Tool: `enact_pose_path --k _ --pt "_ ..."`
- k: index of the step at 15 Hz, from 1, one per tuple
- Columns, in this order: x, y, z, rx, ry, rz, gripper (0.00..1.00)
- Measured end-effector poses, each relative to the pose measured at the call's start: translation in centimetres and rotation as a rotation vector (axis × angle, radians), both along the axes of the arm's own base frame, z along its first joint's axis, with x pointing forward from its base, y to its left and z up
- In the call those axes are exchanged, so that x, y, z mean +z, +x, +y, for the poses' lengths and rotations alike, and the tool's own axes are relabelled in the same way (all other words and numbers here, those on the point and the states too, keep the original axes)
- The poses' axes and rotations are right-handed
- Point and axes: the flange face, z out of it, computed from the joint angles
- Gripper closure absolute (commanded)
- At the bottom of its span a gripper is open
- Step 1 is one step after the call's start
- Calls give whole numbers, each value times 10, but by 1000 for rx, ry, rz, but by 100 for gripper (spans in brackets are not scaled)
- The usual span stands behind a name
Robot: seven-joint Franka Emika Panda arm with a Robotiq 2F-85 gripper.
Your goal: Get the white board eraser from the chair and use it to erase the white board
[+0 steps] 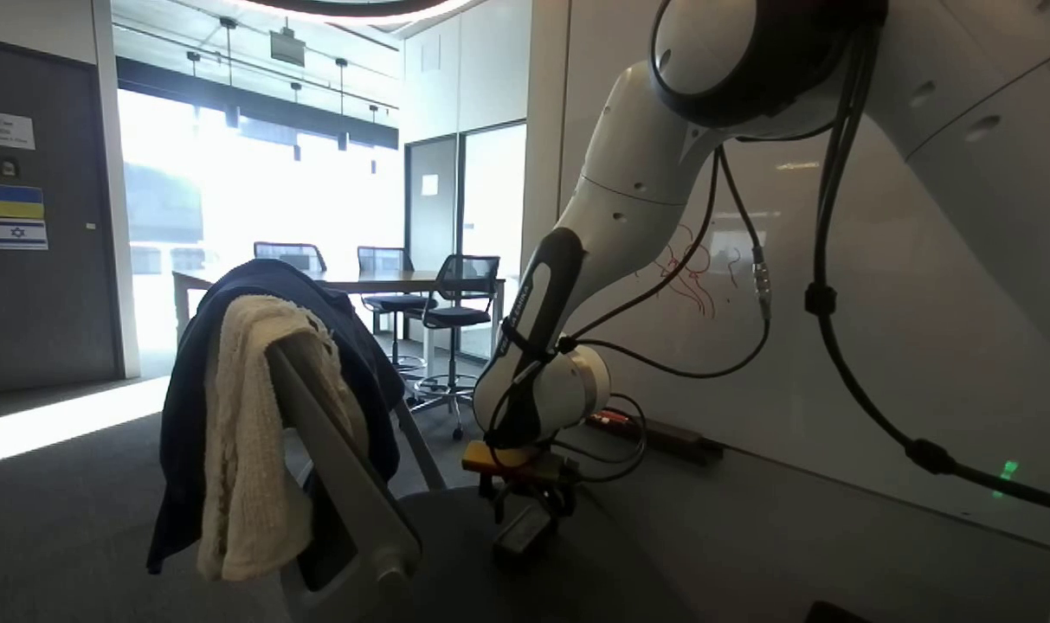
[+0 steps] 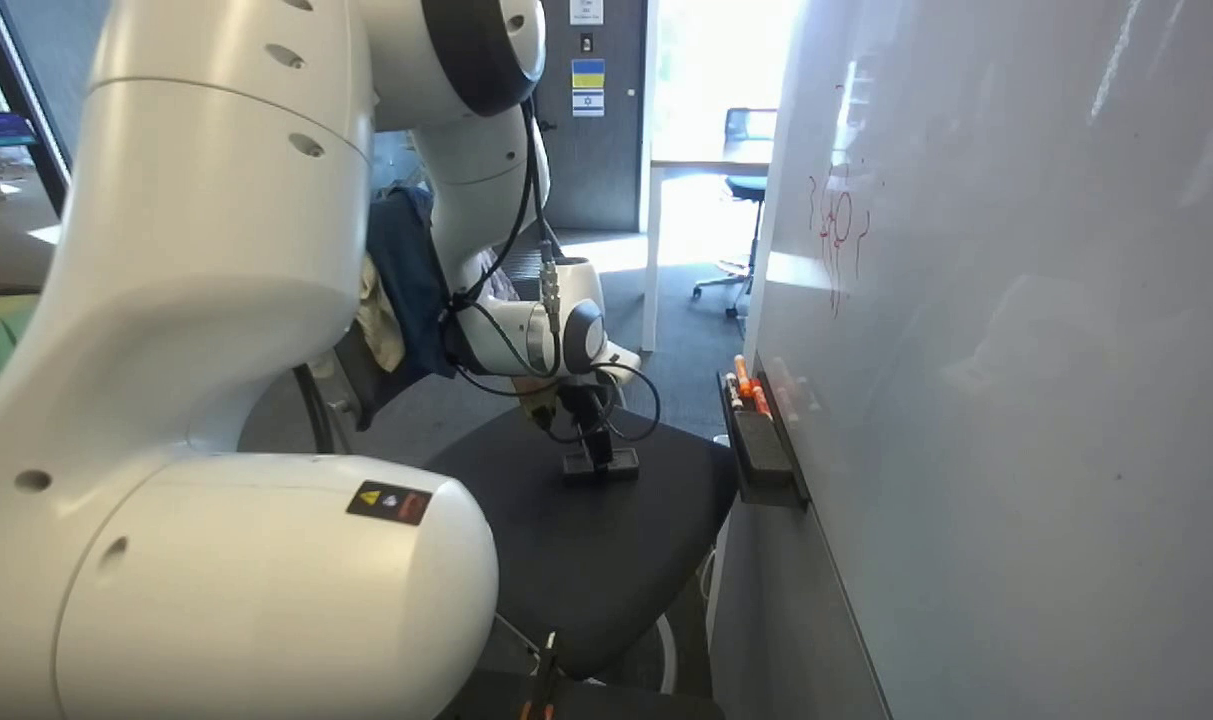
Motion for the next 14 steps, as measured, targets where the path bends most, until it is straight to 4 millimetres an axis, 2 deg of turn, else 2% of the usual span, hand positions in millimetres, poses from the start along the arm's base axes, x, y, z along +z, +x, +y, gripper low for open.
enact_pose_path --k 4,5,6,11,14 --pt "-5 -1 1 12 -2 4 0" --pt "-7 -2 1 15 -2 9 7" --pt "-10 -3 1 18 -3 13 26" --pt "-20 -6 3 40 -5 25 66" --pt "-21 -6 6 52 -5 27 69"
